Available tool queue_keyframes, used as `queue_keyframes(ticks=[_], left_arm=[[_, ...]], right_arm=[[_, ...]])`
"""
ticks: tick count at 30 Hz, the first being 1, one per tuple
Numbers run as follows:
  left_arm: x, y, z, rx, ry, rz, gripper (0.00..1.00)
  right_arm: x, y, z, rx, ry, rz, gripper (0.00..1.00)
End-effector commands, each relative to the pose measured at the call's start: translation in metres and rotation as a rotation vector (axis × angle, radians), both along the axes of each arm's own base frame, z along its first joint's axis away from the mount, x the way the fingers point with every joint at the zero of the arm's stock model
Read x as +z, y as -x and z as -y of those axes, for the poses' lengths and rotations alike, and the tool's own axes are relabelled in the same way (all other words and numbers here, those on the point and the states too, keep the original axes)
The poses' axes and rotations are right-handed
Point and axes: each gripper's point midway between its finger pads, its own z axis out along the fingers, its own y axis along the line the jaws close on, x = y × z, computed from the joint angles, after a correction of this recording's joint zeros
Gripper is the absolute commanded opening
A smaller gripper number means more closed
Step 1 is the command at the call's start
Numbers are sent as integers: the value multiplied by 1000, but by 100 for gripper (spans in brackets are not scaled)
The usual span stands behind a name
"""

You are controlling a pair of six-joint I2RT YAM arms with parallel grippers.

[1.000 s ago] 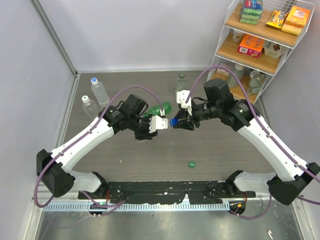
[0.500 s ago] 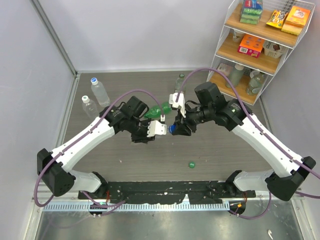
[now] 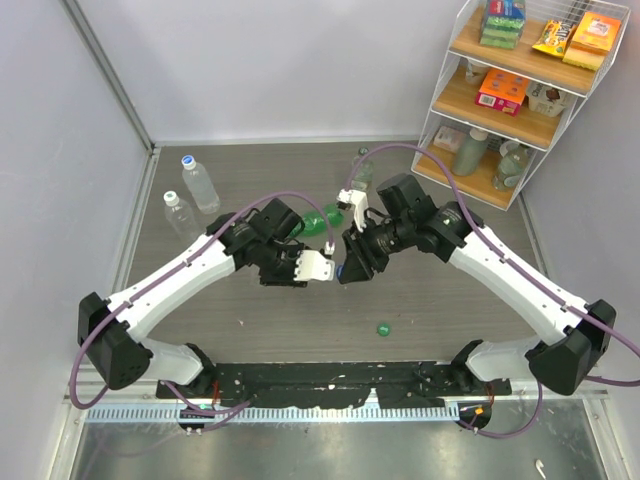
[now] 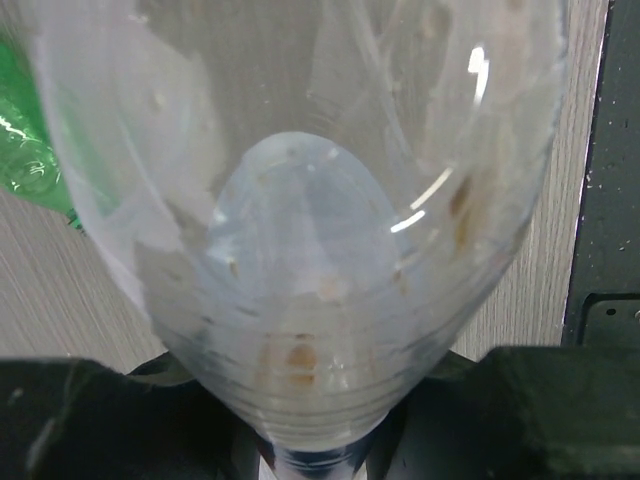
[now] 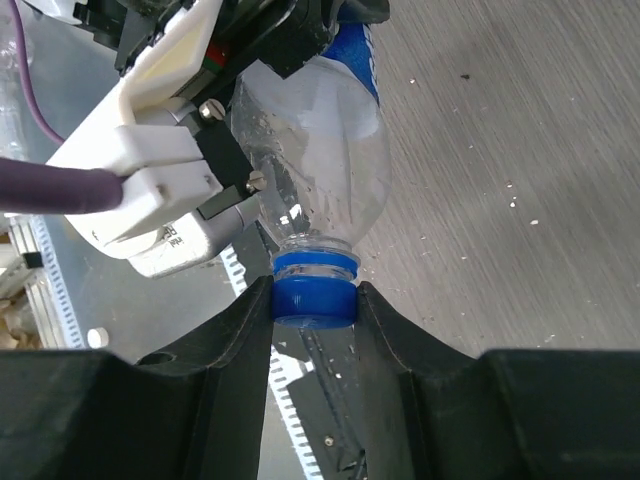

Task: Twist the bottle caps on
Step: Screw the bottle cap onto the plastic bottle.

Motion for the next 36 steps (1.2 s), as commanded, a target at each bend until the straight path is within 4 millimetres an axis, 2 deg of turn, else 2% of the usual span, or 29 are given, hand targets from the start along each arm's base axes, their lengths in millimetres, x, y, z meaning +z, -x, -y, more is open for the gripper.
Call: queue_keyframes(ticks=[1, 6, 11, 12, 13, 14, 19, 30, 36], left_arm=[[73, 19, 97, -295, 445, 90, 0], [52, 20, 102, -279, 442, 30, 0], [28, 27, 113, -265, 507, -74, 0], [23, 31, 116, -273, 530, -98, 0], [24, 33, 120, -282, 560, -109, 0], [22, 36, 123, -279, 579, -133, 0], [21, 34, 135, -258, 620, -175, 0], [7, 27, 148, -205, 634, -237, 0], [3, 32, 149, -205, 638, -277, 0]], right_arm=[[25, -33, -33, -71, -143, 121, 12], [36, -38, -24, -103, -124, 184, 36], [46, -38, -4, -140, -59, 236, 53], [46, -39, -1, -134, -46, 262, 62], [49, -38, 2, -137, -51, 276, 66], [50, -37, 3, -136, -51, 289, 85], [65, -37, 13, -161, -73, 357, 85], [106, -12, 9, -39, -235, 457, 86], [117, 0, 7, 25, -291, 493, 86]])
